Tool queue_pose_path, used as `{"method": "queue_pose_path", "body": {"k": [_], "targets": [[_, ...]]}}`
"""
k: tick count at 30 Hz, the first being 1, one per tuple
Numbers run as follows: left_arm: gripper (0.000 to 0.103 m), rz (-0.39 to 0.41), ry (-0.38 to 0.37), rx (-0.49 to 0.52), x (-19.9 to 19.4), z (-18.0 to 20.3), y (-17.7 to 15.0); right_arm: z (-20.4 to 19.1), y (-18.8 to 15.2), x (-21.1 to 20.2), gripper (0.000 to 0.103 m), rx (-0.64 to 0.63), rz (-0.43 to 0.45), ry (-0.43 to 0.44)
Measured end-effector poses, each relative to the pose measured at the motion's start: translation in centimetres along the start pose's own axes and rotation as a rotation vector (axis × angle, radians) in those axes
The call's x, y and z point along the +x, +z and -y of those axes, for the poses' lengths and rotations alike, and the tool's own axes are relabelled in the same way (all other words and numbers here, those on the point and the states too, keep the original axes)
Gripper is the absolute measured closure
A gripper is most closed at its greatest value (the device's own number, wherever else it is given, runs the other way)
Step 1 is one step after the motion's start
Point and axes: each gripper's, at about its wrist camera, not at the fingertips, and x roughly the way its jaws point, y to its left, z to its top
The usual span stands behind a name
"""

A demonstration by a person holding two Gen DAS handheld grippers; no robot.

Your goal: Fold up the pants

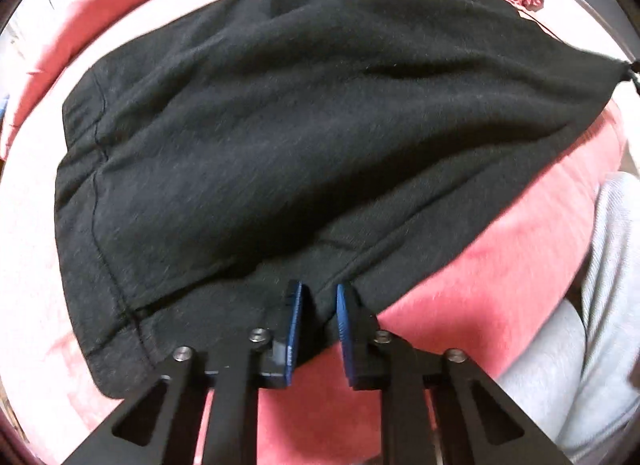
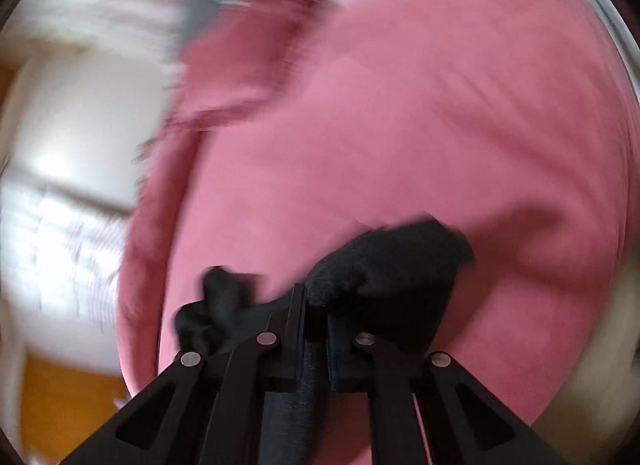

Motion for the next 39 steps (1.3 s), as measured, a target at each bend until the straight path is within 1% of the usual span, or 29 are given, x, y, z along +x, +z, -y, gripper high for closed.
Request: {"method": "queue_pose_path", "body": {"k": [1, 3, 5, 7, 8, 9, 10, 11, 12, 13, 14, 15, 16, 17, 19, 20, 22, 25, 27, 29, 30, 31, 32, 33, 34, 35, 36, 37, 39], "targets": [[0.088, -0.012, -0.014, -0.004, -0.1, -0.3, -0.1, -1.3, -0.1, -1.7, 0.095, -0.050, 0.031, 0.024], [0.088, -0.034, -0.048, -0.005, -0.3, -0.7, -0.4, -1.5, -0.5, -4.0, 0.095, -0.066, 0.076, 0.015], [0.088, -0.041, -0.073, 0.004, -0.6, -1.0, -0.5, 0.5, -0.6, -3.9, 0.095, -0.040, 0.060, -0.077], [0.088, -0.037, -0.111, 0.000, -1.5, -1.8, -0.4, 5.1, -1.3, -1.9, 0.091, 0.058, -0.028, -0.195], [0.088, -0.013, -0.150, -0.016, -2.5, -2.5, -0.1, 6.7, -1.7, -1.1, 0.085, 0.098, -0.074, -0.223], [0.088, 0.020, -0.181, -0.035, -3.5, -3.6, 0.4, 9.0, -2.3, 0.2, 0.081, 0.148, -0.141, -0.299], [0.087, 0.057, -0.201, -0.053, -4.5, -3.7, 0.5, 10.0, -2.6, 0.4, 0.078, 0.163, -0.156, -0.355], [0.087, 0.102, -0.217, -0.074, -5.6, -4.2, 1.2, 11.0, -3.1, -0.1, 0.077, 0.173, -0.136, -0.434], [0.083, 0.170, -0.225, -0.101, -6.9, -4.8, 2.2, 11.0, -3.1, -0.8, 0.077, 0.173, -0.089, -0.459], [0.073, 0.211, -0.216, -0.118, -7.6, -5.2, 3.1, 10.6, -3.0, -1.4, 0.076, 0.162, -0.040, -0.457], [0.065, 0.260, -0.191, -0.137, -8.2, -5.7, 4.5, 9.3, -2.8, -2.0, 0.073, 0.132, 0.020, -0.433], [0.047, 0.296, -0.165, -0.154, -8.3, -6.2, 5.7, 7.6, -2.5, -2.2, 0.069, 0.081, 0.062, -0.394], [0.042, 0.325, -0.148, -0.168, -8.2, -6.5, 6.7, 5.6, -2.1, -1.9, 0.067, 0.024, 0.078, -0.353], [0.042, 0.349, -0.138, -0.187, -7.7, -7.1, 8.0, 2.7, -1.9, -0.6, 0.062, -0.057, 0.051, -0.293], [0.042, 0.374, -0.125, -0.269, -6.4, -8.7, 10.5, -2.1, -1.4, 3.2, 0.059, -0.171, -0.058, -0.184], [0.042, 0.378, -0.125, -0.307, -5.8, -9.2, 11.5, -3.8, -1.2, 4.7, 0.056, -0.203, -0.091, -0.153], [0.042, 0.371, -0.102, -0.393, -4.0, -10.6, 14.0, -8.3, -0.8, 9.8, 0.055, -0.286, -0.172, -0.112], [0.042, 0.350, -0.064, -0.481, -1.5, -12.9, 16.9, -11.7, 0.0, 17.2, 0.055, -0.350, -0.258, -0.117], [0.042, 0.320, -0.041, -0.547, 0.9, -14.1, 18.2, -12.5, 0.3, 22.0, 0.055, -0.296, -0.316, -0.127], [0.042, 0.286, -0.041, -0.611, 2.6, -15.5, 18.2, -12.3, -0.1, 24.1, 0.055, -0.265, -0.323, -0.142], [0.042, 0.281, -0.041, -0.631, 3.2, -15.7, 18.1, -12.6, -0.6, 25.3, 0.055, -0.274, -0.332, -0.184], [0.042, 0.300, -0.034, -0.634, 3.4, -15.8, 17.9, -12.8, -1.0, 26.8, 0.055, -0.283, -0.354, -0.246], [0.042, 0.333, -0.014, -0.621, 3.3, -15.7, 17.7, -13.0, -1.7, 27.2, 0.054, -0.286, -0.362, -0.258], [0.038, 0.345, 0.005, -0.600, 3.3, -15.3, 17.7, -13.6, -2.2, 27.5, 0.059, -0.306, -0.352, -0.262], [0.034, 0.352, 0.028, -0.569, 3.4, -14.8, 17.7, -14.7, -2.7, 27.7, 0.072, -0.363, -0.354, -0.250], [0.032, 0.358, 0.059, -0.532, 3.5, -14.1, 17.7, -15.6, -3.1, 28.0, 0.093, -0.412, -0.385, -0.232], [0.028, 0.363, 0.113, -0.471, 3.8, -13.1, 17.8, -16.7, -3.5, 28.1, 0.093, -0.470, -0.410, -0.226], [0.022, 0.366, 0.147, -0.437, 4.0, -12.5, 17.8, -18.0, -3.6, 27.6, 0.093, -0.536, -0.383, -0.261], [0.015, 0.378, 0.207, -0.388, 4.6, -11.6, 17.6, -20.5, -2.5, 25.2, 0.094, -0.638, -0.263, -0.279]]}}
